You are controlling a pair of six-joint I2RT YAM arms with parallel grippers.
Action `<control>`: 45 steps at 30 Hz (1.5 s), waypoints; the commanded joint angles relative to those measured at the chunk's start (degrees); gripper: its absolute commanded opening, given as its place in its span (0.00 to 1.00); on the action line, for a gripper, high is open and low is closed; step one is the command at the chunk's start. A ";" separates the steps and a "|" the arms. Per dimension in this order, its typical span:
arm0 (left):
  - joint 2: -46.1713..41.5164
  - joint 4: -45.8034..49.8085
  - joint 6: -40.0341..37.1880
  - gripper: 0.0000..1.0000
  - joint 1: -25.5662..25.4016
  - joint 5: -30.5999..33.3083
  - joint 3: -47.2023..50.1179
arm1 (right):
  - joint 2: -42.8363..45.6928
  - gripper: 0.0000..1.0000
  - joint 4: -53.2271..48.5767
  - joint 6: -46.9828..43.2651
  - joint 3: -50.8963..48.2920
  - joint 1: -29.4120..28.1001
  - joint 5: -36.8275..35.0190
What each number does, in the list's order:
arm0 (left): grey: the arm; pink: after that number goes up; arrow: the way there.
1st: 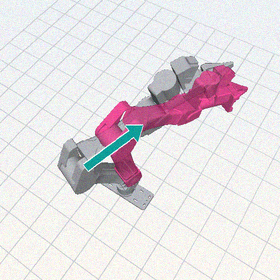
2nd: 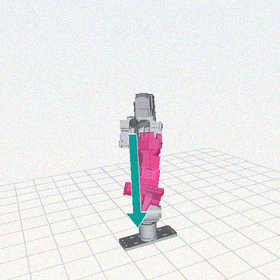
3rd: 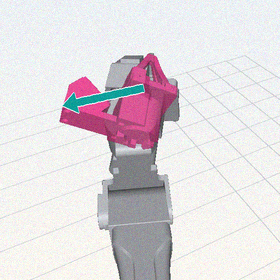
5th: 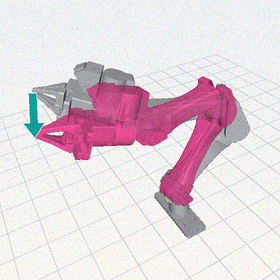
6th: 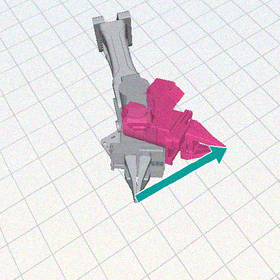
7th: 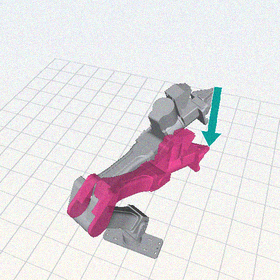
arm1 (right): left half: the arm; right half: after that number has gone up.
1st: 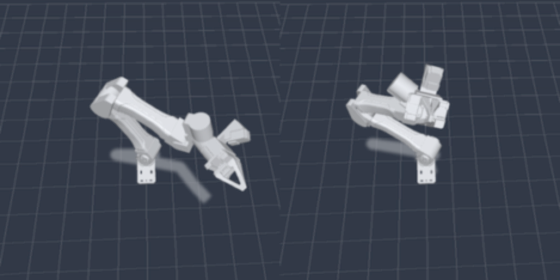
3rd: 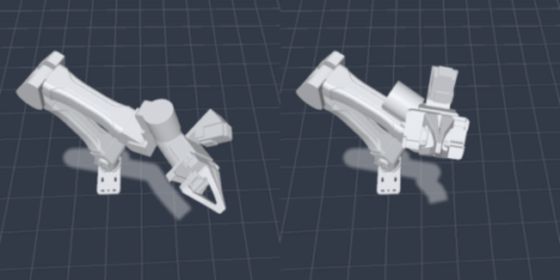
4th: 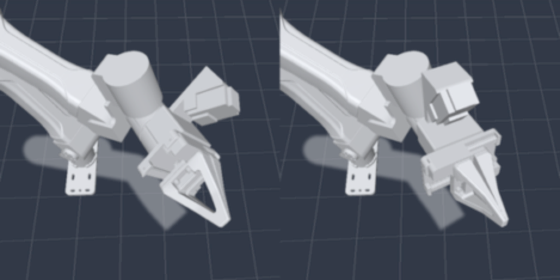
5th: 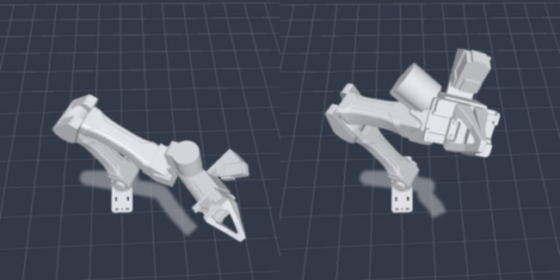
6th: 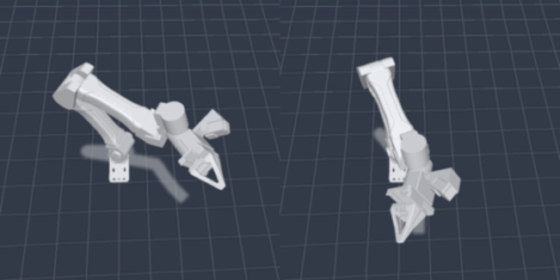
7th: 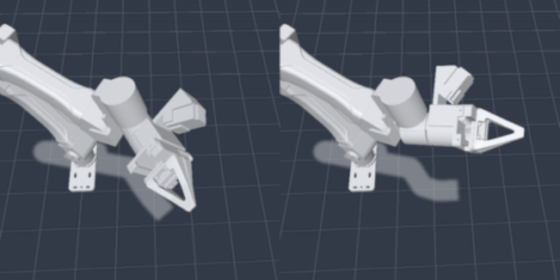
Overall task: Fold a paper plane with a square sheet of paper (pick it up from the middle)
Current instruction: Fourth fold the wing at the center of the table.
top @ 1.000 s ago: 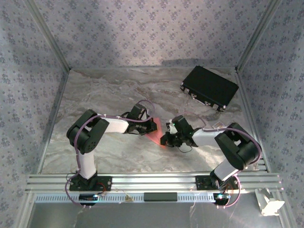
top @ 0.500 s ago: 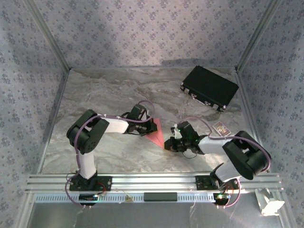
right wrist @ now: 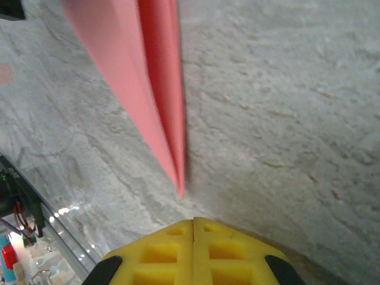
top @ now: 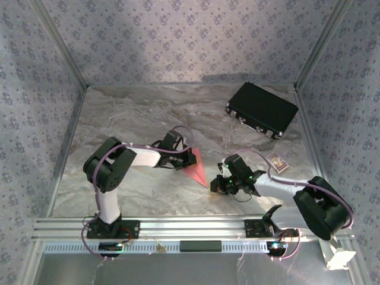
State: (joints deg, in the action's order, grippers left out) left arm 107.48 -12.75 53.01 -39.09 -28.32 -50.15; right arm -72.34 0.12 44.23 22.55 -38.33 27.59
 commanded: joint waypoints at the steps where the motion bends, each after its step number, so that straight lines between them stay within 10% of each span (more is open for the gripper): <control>1: 1.67 4.00 -1.60 0.00 0.51 3.71 2.07 | 0.21 0.00 -2.59 -1.78 5.59 0.77 0.06; 22: 2.12 4.29 -1.75 0.00 0.37 3.38 1.64 | -24.95 0.00 1.48 -1.08 20.46 0.70 -3.01; 45: 2.78 4.58 -2.02 0.00 0.60 3.87 2.09 | -16.73 0.00 2.25 -0.96 8.60 0.92 0.73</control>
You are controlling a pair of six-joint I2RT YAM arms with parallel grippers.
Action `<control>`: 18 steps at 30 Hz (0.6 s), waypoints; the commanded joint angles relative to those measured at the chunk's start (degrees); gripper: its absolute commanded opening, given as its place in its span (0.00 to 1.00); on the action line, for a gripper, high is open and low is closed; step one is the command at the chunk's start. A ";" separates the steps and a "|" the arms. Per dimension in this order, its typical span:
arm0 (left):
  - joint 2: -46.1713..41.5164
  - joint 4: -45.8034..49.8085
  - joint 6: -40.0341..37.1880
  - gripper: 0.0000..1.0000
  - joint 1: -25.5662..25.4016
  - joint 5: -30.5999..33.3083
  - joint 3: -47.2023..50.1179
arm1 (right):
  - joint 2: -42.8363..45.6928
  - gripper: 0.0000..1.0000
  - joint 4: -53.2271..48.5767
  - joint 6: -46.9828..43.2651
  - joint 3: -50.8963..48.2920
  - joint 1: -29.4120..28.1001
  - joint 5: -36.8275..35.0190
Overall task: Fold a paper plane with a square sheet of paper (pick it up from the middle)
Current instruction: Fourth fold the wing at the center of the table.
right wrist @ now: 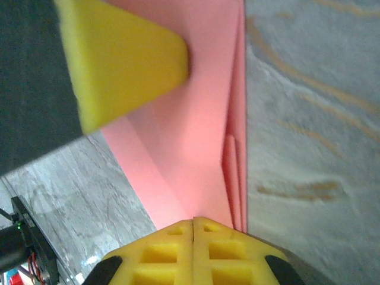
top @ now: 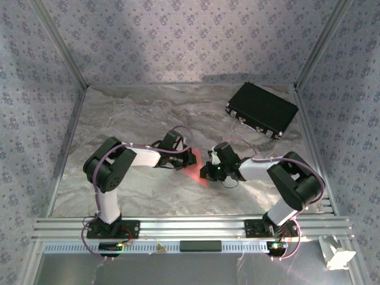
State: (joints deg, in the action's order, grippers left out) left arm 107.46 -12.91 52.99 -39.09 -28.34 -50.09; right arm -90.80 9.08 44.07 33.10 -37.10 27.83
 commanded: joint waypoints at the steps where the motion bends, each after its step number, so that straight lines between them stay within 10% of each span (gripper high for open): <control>1: 2.79 4.74 -2.06 0.00 0.61 3.90 1.97 | 2.28 0.00 -7.66 -1.01 -2.31 -0.30 0.18; 18: 2.75 4.14 -1.83 0.00 0.51 3.49 2.01 | 0.50 0.00 -5.33 -0.26 6.34 -0.03 1.80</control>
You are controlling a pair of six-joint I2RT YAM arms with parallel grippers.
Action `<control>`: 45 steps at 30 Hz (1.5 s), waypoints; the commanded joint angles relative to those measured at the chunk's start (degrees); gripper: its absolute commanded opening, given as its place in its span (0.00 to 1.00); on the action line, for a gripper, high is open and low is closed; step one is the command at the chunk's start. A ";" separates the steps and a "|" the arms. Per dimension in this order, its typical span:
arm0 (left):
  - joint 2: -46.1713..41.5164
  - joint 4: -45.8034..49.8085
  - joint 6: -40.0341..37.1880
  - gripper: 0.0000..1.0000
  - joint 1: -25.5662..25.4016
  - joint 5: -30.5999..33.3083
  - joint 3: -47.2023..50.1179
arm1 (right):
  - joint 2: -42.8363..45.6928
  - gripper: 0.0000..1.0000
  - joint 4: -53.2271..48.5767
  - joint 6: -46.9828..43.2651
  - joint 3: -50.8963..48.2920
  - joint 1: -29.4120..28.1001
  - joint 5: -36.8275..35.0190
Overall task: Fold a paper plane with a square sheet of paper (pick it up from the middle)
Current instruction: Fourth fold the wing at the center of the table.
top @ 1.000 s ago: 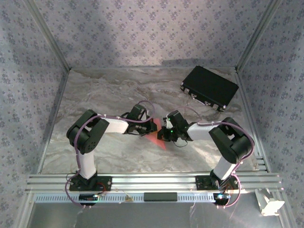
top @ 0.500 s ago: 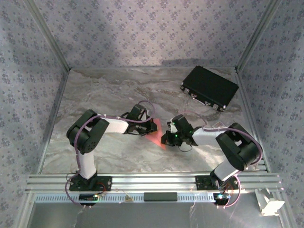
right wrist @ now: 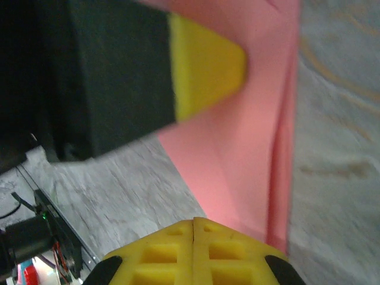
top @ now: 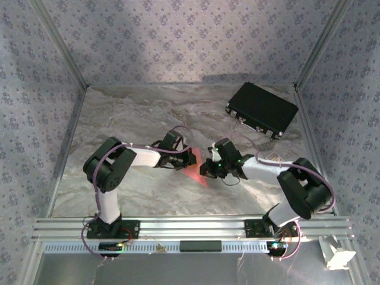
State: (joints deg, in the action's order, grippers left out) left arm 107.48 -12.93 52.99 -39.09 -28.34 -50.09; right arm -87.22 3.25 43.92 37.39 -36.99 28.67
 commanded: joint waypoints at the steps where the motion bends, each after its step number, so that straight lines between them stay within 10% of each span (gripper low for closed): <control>1: 2.74 4.11 -1.82 0.00 0.52 3.46 2.09 | -4.55 0.00 0.72 0.08 2.70 -0.22 0.93; 29: 2.62 4.84 -2.23 0.00 0.73 3.82 2.12 | 10.55 0.00 -0.91 1.99 -9.46 0.68 0.66; 45: 2.82 4.89 -2.23 0.00 0.68 3.53 1.66 | -7.15 0.00 5.21 3.66 0.24 1.74 2.82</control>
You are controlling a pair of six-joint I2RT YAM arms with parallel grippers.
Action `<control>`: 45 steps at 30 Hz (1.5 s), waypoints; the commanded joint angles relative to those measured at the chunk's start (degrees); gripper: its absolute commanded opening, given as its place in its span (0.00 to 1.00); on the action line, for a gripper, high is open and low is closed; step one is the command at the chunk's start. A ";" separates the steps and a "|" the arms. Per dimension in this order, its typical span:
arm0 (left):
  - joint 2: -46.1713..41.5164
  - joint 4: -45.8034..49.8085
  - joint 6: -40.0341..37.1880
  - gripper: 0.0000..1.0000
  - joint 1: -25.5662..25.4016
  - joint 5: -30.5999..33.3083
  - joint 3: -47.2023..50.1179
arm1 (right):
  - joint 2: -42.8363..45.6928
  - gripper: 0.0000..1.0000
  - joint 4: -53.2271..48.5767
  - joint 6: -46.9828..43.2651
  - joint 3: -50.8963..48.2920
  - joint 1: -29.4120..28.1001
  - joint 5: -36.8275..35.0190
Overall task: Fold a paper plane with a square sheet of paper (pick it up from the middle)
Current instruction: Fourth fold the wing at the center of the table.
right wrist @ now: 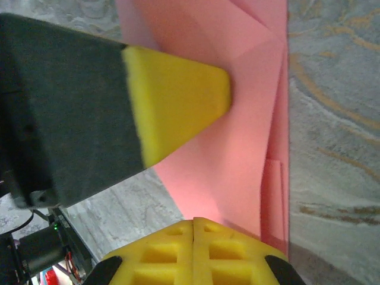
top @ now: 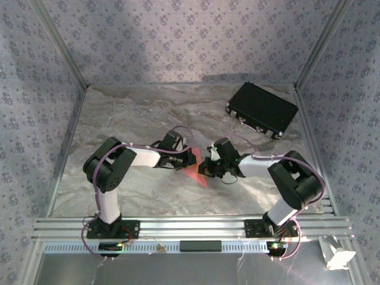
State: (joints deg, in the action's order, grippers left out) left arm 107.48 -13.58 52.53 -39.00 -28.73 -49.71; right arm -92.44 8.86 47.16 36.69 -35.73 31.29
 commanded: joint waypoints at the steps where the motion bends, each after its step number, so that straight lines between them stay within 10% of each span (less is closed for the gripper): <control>1: 2.82 5.42 -1.73 0.00 0.58 3.86 1.31 | -2.50 0.00 -0.45 0.52 0.29 0.73 0.01; 14: -1.98 4.67 -4.45 0.10 0.77 0.19 -3.62 | -4.90 0.00 8.00 4.69 -9.79 1.78 0.99; 45: -2.43 0.80 3.16 0.00 -3.99 2.31 2.69 | -4.84 0.00 9.07 5.68 -10.26 0.92 -0.46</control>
State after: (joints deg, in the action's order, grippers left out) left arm 103.42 -15.05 55.61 -43.03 -27.81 -45.10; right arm -94.67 24.45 52.75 28.69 -34.00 33.45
